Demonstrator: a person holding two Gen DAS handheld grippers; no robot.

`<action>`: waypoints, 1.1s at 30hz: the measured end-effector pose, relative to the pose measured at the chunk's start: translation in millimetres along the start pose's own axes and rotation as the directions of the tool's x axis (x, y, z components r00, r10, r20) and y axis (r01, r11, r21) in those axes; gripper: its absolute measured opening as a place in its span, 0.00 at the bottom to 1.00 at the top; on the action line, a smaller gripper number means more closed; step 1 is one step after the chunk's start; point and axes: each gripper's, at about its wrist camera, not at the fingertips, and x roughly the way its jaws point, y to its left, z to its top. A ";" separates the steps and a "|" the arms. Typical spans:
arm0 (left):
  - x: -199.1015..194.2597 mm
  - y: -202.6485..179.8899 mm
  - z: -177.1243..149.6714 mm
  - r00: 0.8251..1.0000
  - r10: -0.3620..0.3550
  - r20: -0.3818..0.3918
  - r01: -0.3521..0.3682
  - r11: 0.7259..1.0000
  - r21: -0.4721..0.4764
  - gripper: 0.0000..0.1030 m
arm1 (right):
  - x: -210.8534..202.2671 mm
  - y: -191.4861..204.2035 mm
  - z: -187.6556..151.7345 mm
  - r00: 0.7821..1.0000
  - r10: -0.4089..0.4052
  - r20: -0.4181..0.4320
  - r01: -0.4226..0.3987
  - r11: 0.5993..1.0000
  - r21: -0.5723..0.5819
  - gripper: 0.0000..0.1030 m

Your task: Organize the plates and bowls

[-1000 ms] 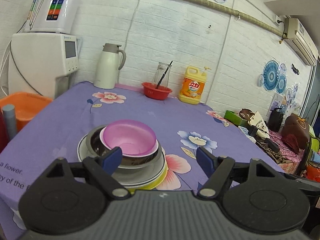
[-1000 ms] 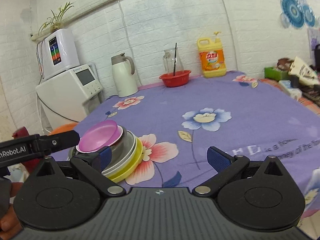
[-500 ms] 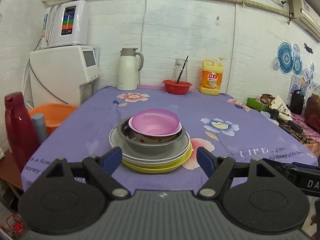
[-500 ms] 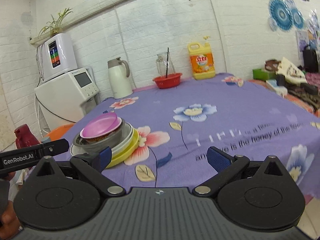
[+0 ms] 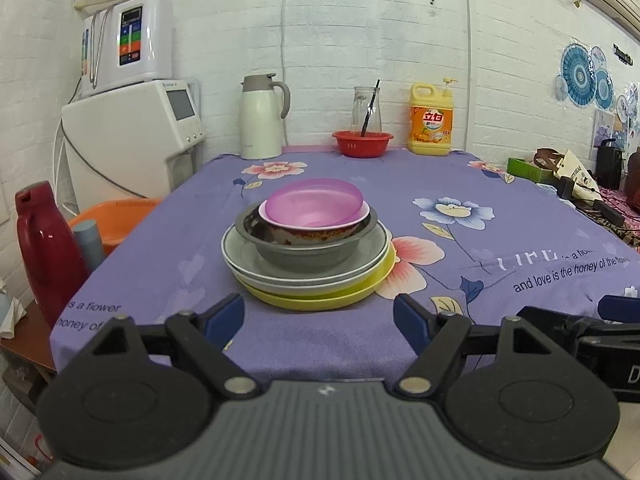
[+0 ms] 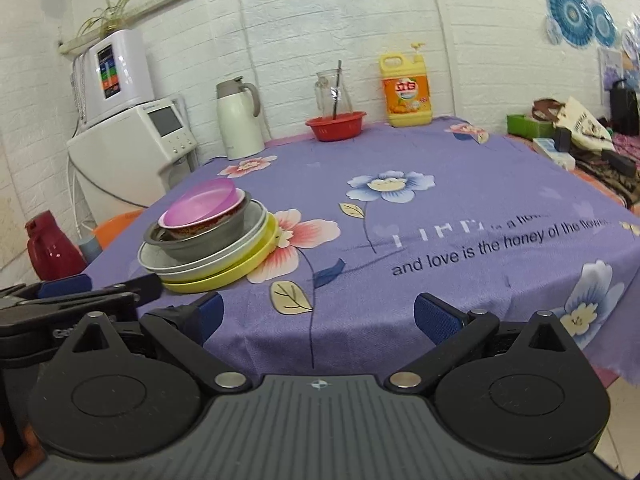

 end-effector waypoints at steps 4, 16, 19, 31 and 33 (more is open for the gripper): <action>0.8 -1.2 -1.6 1.000 0.007 -0.004 -0.007 1.000 -0.001 0.74 | -0.9 8.2 -2.6 1.000 0.018 -0.002 -0.018 0.999 -0.030 1.00; 1.1 -4.9 -3.4 1.000 0.018 -0.008 -0.018 1.000 0.011 0.74 | -0.6 10.4 -6.5 0.999 0.048 -0.011 -0.048 0.999 -0.021 1.00; 1.3 -5.2 -3.3 1.000 0.011 -0.008 -0.011 1.000 0.009 0.74 | 0.7 8.6 -6.7 0.999 0.038 -0.015 -0.039 0.999 -0.012 1.00; -3.3 -9.5 -1.2 1.000 0.006 0.023 -0.007 0.999 0.035 0.74 | 2.6 0.2 -7.3 1.000 0.018 -0.015 -0.018 1.000 0.011 1.00; -3.2 -10.5 -1.8 1.000 0.013 0.025 -0.014 0.999 0.040 0.74 | 3.5 0.2 -7.6 1.000 0.020 -0.019 -0.020 1.000 0.013 1.00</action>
